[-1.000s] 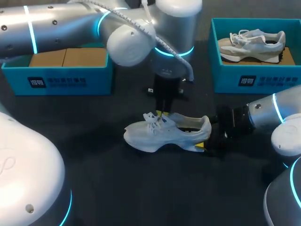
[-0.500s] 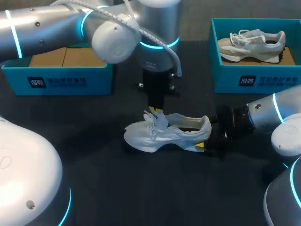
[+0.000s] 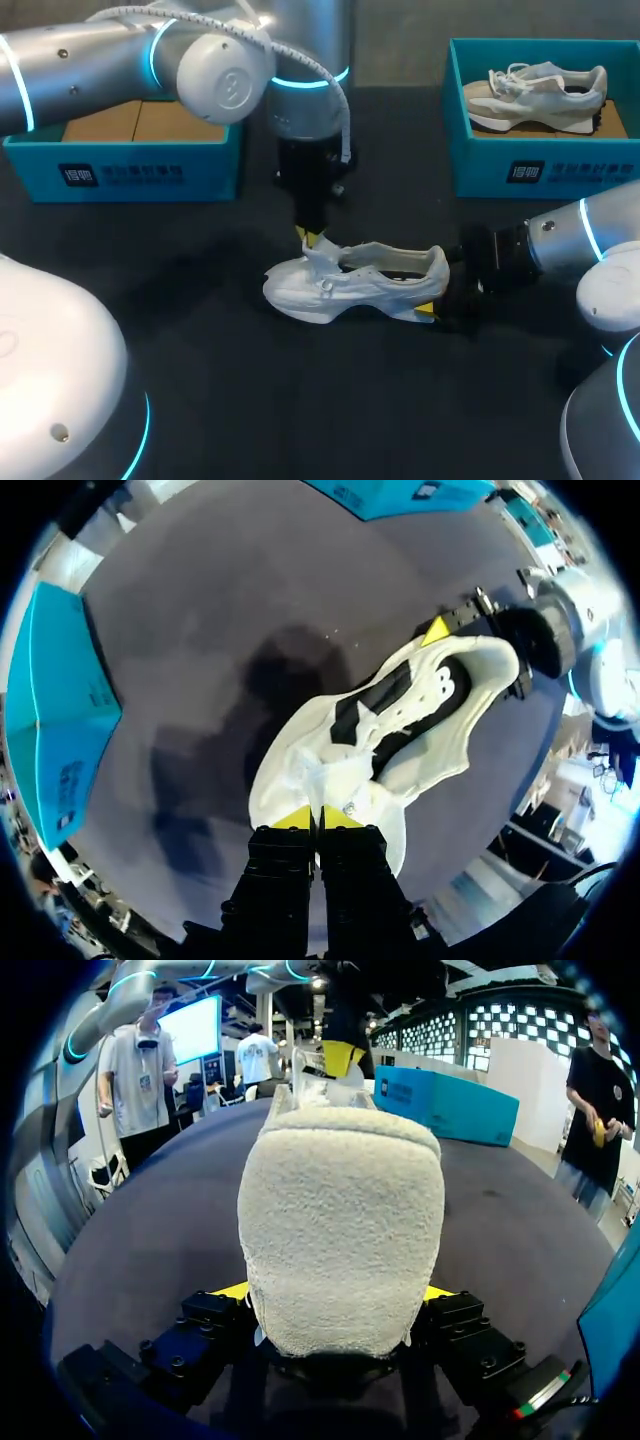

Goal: Take the shoe out of the shoebox, open the shoe tongue, remove and reinsert the insole, then place the shoe into the shoebox

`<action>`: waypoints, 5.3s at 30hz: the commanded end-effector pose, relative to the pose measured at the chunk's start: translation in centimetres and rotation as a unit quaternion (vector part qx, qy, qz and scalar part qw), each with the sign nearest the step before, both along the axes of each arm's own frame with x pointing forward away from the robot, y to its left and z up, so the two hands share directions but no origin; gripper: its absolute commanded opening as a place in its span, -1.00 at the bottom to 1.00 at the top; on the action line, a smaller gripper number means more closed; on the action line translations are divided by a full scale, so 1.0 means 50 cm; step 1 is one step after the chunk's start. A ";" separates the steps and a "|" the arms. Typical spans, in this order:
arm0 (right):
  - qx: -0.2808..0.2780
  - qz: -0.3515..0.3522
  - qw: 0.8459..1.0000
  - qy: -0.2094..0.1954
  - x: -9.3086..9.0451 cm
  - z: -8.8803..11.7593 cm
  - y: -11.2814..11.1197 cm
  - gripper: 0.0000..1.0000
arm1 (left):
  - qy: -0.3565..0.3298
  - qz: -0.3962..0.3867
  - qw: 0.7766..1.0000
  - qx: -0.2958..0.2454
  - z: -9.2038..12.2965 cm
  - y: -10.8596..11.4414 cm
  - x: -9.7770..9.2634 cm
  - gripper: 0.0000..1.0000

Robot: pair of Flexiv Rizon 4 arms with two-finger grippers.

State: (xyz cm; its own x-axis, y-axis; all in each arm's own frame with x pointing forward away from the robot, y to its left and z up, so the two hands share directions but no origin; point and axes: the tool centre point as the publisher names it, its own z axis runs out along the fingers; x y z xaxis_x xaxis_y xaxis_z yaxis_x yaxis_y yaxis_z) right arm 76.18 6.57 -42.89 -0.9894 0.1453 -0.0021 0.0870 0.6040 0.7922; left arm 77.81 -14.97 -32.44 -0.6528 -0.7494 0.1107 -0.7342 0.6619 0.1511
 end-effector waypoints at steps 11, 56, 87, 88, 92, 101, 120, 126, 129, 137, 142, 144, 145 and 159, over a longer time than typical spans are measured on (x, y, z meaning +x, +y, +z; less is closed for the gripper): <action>-0.003 -0.001 1.000 0.000 0.000 -0.013 0.007 -1.00 | -0.046 -0.052 0.997 0.021 -0.054 0.012 -0.003 -1.00; -0.003 -0.001 1.000 0.000 0.000 -0.013 0.007 -1.00 | -0.091 -0.046 0.993 -0.059 0.044 -0.037 0.000 1.00; -0.003 -0.001 1.000 0.000 0.000 -0.013 0.007 -1.00 | -0.109 -0.324 0.937 -0.075 0.137 -0.057 0.018 1.00; -0.003 -0.001 1.000 0.000 0.000 -0.013 0.007 -1.00 | -0.113 -0.324 0.936 -0.073 0.140 -0.054 0.021 1.00; -0.003 -0.001 1.000 0.000 0.000 -0.013 0.007 -1.00 | -0.127 -0.316 0.938 -0.061 0.145 -0.055 0.023 -1.00; -0.003 -0.001 1.000 0.000 0.000 -0.013 0.007 -1.00 | -0.123 -0.347 0.926 -0.086 0.133 -0.118 -0.012 -1.00; -0.003 -0.001 1.000 0.000 0.000 -0.013 0.007 -1.00 | -0.089 -0.402 0.904 -0.113 0.035 -0.234 -0.074 -1.00; -0.003 -0.001 1.000 0.000 0.000 -0.013 0.007 -1.00 | -0.084 -0.406 0.904 -0.100 0.023 -0.241 -0.077 -1.00; -0.003 -0.001 1.000 0.000 0.000 -0.013 0.007 -1.00 | -0.084 -0.406 0.904 -0.100 0.023 -0.241 -0.077 -1.00; -0.003 -0.001 1.000 0.000 0.000 -0.013 0.007 -1.00 | -0.084 -0.406 0.904 -0.100 0.023 -0.241 -0.077 -1.00; -0.003 -0.001 1.000 0.000 0.000 -0.013 0.007 -1.00 | -0.080 -0.411 0.901 -0.108 0.015 -0.245 -0.080 -1.00; -0.003 -0.001 1.000 0.000 0.000 -0.013 0.007 -1.00 | -0.073 -0.418 0.899 -0.109 -0.001 -0.251 -0.085 -1.00; -0.003 -0.001 1.000 0.000 0.000 -0.013 0.007 -1.00 | -0.068 -0.420 0.898 -0.113 -0.007 -0.253 -0.087 -1.00; -0.003 -0.001 1.000 0.000 0.000 -0.013 0.007 -1.00 | -0.040 -0.426 0.897 -0.109 -0.051 -0.257 -0.059 -1.00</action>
